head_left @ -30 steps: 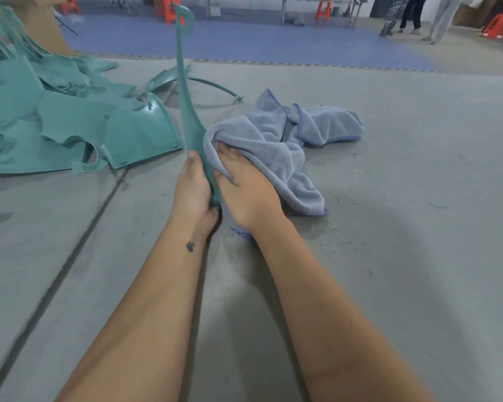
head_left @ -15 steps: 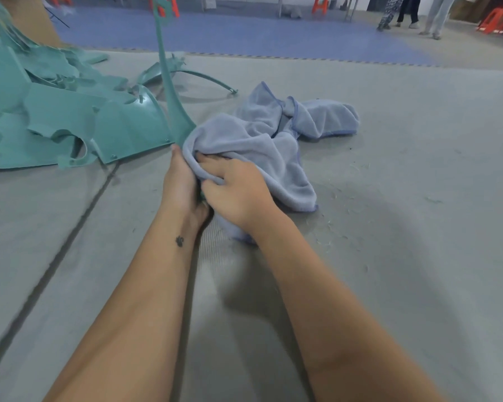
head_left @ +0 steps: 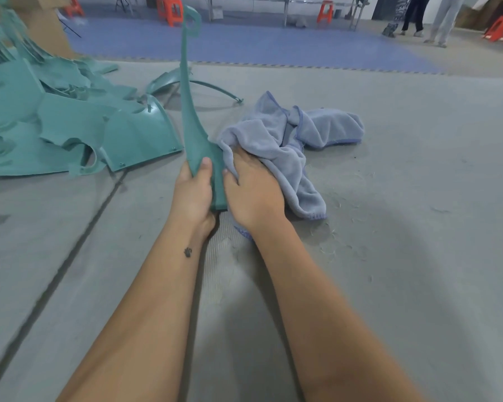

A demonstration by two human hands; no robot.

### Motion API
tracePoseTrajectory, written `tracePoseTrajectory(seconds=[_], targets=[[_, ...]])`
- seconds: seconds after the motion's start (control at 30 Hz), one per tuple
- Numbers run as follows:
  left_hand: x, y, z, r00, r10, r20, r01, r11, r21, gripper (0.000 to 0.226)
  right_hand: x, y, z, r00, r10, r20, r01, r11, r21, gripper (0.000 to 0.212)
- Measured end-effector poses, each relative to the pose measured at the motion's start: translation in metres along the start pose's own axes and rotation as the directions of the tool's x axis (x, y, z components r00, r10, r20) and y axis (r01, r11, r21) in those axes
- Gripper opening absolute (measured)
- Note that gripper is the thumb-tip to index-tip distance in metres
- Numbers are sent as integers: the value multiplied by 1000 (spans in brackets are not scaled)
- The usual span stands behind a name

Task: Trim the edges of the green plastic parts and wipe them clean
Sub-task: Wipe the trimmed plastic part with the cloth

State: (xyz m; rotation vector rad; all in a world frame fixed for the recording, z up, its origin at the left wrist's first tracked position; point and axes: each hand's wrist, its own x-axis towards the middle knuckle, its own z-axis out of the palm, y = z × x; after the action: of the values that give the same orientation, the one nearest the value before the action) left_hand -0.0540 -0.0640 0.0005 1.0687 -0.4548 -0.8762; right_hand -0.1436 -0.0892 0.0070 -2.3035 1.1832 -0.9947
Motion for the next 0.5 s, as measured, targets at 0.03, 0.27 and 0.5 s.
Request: tracePoseTrajectory(seconds=[0.03, 0.27, 0.5], targets=[[0, 0, 0, 1000, -8, -3, 8, 1000, 2, 17, -1, -1, -2, 1000, -17, -6, 17, 1000, -2, 23], [-2, 4, -2, 992, -115, 55, 117, 993, -24, 19, -16, -10, -16, 995, 24, -100, -25, 1000, -11, 42], [-4, 23, -22, 924, -292, 248, 277, 956, 95, 28, -6, 3, -29, 869, 452, -199, -291, 794, 533, 42]])
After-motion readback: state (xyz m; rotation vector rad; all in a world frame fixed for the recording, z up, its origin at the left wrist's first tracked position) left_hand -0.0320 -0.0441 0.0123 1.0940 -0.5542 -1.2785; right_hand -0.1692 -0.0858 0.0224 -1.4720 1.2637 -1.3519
